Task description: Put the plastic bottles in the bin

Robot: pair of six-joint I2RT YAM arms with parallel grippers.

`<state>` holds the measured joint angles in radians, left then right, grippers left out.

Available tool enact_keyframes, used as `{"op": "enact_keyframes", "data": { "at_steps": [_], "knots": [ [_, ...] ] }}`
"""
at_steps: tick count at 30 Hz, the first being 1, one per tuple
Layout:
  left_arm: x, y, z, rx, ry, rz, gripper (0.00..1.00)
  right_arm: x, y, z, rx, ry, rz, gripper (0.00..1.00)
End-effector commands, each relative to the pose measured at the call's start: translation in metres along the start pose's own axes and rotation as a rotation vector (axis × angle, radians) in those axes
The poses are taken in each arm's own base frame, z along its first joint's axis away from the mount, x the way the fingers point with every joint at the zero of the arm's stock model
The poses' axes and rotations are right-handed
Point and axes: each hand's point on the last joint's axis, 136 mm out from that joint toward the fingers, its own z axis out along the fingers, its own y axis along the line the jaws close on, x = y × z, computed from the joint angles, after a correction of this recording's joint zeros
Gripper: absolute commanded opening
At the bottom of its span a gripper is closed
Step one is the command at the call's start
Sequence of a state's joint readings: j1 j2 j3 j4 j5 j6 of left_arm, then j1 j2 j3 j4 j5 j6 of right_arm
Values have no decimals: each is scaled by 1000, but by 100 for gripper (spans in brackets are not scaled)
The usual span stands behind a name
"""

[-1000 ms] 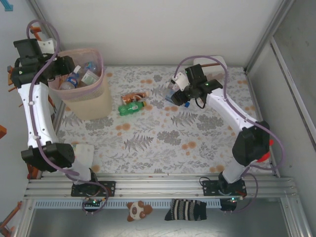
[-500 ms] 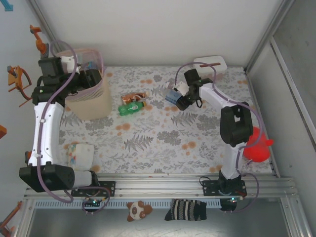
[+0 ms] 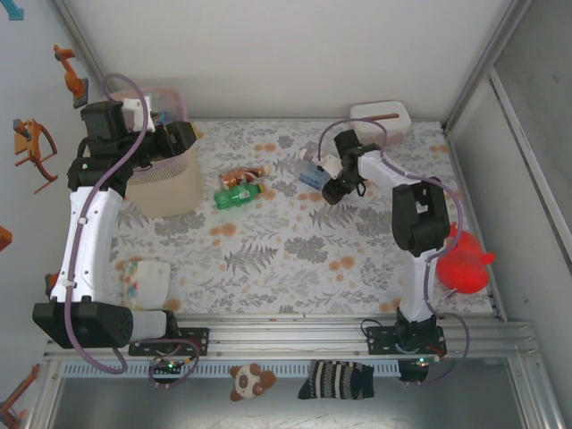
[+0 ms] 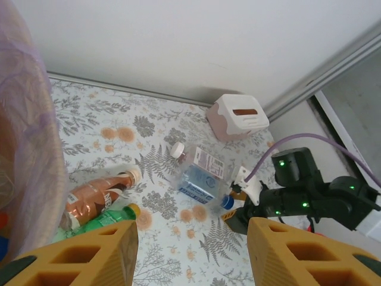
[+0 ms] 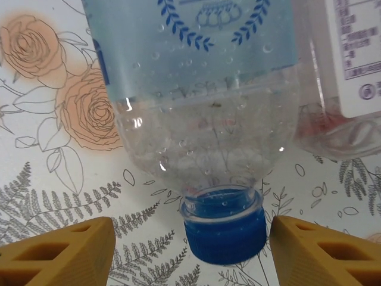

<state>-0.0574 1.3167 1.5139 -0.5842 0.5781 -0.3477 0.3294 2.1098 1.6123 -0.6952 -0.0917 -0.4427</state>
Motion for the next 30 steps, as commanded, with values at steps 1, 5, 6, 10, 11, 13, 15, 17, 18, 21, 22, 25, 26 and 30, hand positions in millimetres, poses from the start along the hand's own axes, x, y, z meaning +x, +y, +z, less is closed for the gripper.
{"op": "enact_keyframes", "data": {
  "at_steps": [1,5,6,10,11,13,15,17,18,21,22,25,26,30],
  "knots": [
    [-8,-17,-8,49,-32,15,51,2,-2,4,-12,19,-9,66],
    [-7,-20,-8,58,-32,19,51,4,0,13,-28,31,-9,60],
    [-6,-20,-6,60,-27,18,51,5,1,15,-34,34,-10,58],
    [-5,-21,-7,61,-27,19,51,6,1,21,-41,43,-8,50],
    [-4,-20,-6,59,-24,18,51,6,1,22,-42,43,-6,48],
    [-4,-20,-6,59,-25,17,51,6,1,22,-42,42,-7,43],
    [-5,-22,-5,64,-27,20,50,7,1,21,-40,44,-6,38],
    [-5,-24,-5,72,-33,27,50,6,1,18,-38,39,-4,34],
    [-5,-26,-4,79,-37,31,50,6,1,16,-37,33,-3,32],
    [-5,-33,-3,111,-47,40,50,4,4,9,-40,10,4,28],
    [-6,-36,-3,122,-49,46,50,2,4,5,-40,-4,10,27],
    [-4,-41,-2,138,-53,59,51,-4,9,-8,-50,-51,23,25],
    [-4,-43,-1,145,-57,61,51,-7,10,-14,-54,-72,33,25],
    [-4,-53,1,181,-74,85,51,-17,18,-39,-75,-152,59,23]
  ]
}}
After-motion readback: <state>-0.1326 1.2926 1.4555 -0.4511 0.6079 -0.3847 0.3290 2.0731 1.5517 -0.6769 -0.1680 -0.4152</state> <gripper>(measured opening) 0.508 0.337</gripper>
